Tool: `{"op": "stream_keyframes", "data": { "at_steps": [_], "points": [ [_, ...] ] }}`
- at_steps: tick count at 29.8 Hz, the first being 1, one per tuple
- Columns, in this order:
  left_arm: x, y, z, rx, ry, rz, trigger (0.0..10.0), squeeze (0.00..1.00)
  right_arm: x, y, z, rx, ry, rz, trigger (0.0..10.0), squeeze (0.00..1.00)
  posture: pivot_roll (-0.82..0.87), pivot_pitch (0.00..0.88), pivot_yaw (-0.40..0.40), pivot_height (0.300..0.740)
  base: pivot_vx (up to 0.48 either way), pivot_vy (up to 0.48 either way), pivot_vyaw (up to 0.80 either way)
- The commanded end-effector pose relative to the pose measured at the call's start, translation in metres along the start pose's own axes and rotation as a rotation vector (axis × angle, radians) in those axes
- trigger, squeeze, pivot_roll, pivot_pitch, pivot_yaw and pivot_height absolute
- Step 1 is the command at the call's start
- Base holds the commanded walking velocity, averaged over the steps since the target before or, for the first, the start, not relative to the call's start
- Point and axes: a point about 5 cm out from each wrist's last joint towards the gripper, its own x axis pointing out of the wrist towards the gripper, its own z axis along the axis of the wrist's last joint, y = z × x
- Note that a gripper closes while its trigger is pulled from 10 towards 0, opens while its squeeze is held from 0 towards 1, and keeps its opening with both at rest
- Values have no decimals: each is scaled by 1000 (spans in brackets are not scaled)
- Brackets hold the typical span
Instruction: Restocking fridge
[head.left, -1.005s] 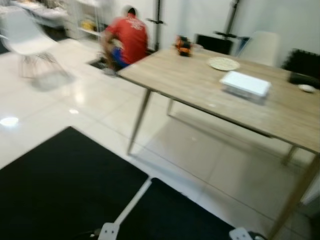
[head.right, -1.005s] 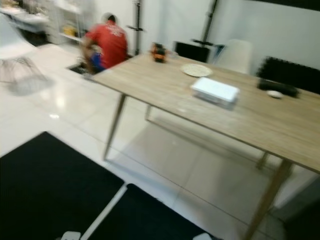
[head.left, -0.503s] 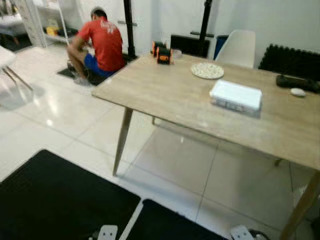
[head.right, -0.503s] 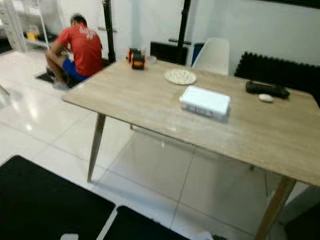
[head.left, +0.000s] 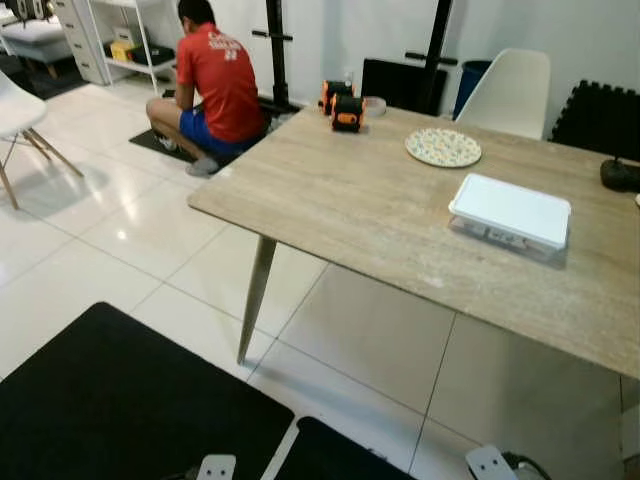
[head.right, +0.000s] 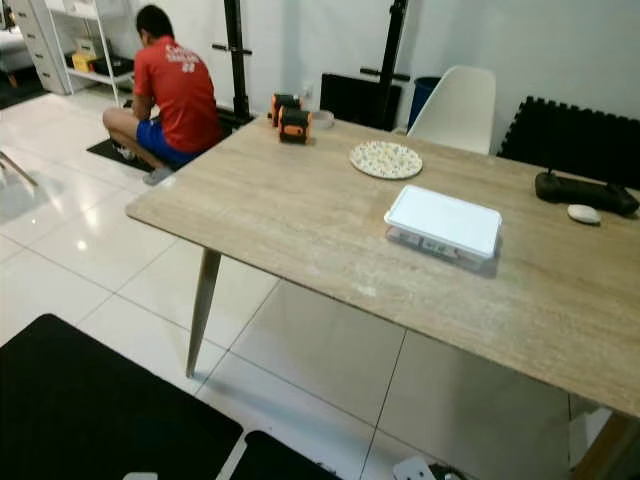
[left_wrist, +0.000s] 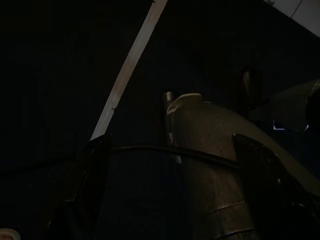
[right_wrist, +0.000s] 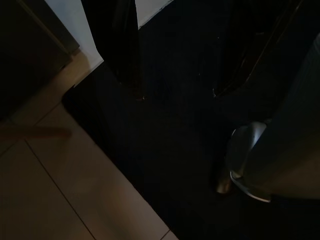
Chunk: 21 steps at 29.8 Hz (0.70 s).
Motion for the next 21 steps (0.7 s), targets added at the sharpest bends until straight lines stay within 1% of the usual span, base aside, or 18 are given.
{"op": "stream_keyframes", "data": {
  "at_steps": [1, 4, 6, 7, 9, 10, 11, 12, 14, 15, 16, 17, 18, 19, 20, 21],
  "points": [
    [-1, 0, -9, 19, 51, 1, 10000, 0, 0, -2, -4, 10, 17, -15, 10000, 0, -65, 0, -45, 740, 0, 0, 0],
    [0, 0, -5, 24, 45, 3, 10000, 0, 0, -4, -1, 1, 16, -17, 10000, 0, -66, 0, -41, 740, 0, 0, 0],
    [1, -2, -3, 23, 39, 6, 10000, 0, -1, -7, 0, -8, 14, -19, 10000, 0, -60, 0, -57, 740, 0, 0, 0],
    [1, -4, -1, 0, 27, 7, 10000, 0, -1, -10, 1, -24, 12, -22, 10000, 0, -45, 0, -70, 740, 0, 0, 0],
    [2, -6, 1, -31, 17, 9, 10000, 0, -2, -13, 3, -55, 10, -23, 10000, 0, -22, 0, -57, 740, 0, 0, 0],
    [2, -7, 0, -9, 26, 1, 10000, 0, -2, -13, 6, -55, 6, -25, 10000, 0, -32, 0, -27, 740, 0, 0, 0],
    [2, -7, 0, -9, 26, 1, 10000, 0, -2, -13, 6, -55, 6, -25, 10000, 0, -32, 0, -27, 740, 0, 0, 0],
    [2, -8, -1, 11, 34, -6, 10000, 0, -1, -13, 9, -52, 3, -27, 10000, 0, -32, 0, -27, 740, 0, 0, 0],
    [1, -6, -4, 11, 41, 0, 10000, 0, 0, -8, 18, -26, -27, -21, 10000, 0, -30, 0, -26, 740, 0, 0, 0],
    [0, -3, -6, 17, 48, 6, 10000, 0, 1, -3, 21, -24, -36, -11, 10000, 0, -14, 0, -18, 740, 0, 0, 0],
    [0, -3, -6, 17, 48, 6, 10000, 0, 1, -3, 21, -24, -36, -11, 10000, 0, -14, 0, -18, 740, 0, 0, 0],
    [-1, 1, -8, 28, 55, 12, 10000, 0, 2, 3, 23, -15, -42, -2, 10000, 0, -20, 0, 10, 740, 0, 0, 0],
    [-2, 5, -9, 49, 62, 14, 10000, 0, 3, 8, 24, 0, -42, 3, 10000, 0, -21, 0, 14, 740, 0, 0, 0],
    [-3, 12, -9, 65, 62, 23, 10000, 0, 4, 15, 22, 22, -36, 7, 10000, 0, -50, 0, 34, 740, 0, 0, 0],
    [-4, 16, -8, 64, 57, 34, 10000, 0, 4, 18, 19, 35, -31, 13, 10000, 0, -64, 0, 14, 740, 0, 0, 0],
    [-5, 19, -8, 56, 54, 42, 10000, 0, 4, 20, 17, 40, -27, 15, 10000, 0, -59, 0, 11, 740, 0, 0, 0]
  ]
}}
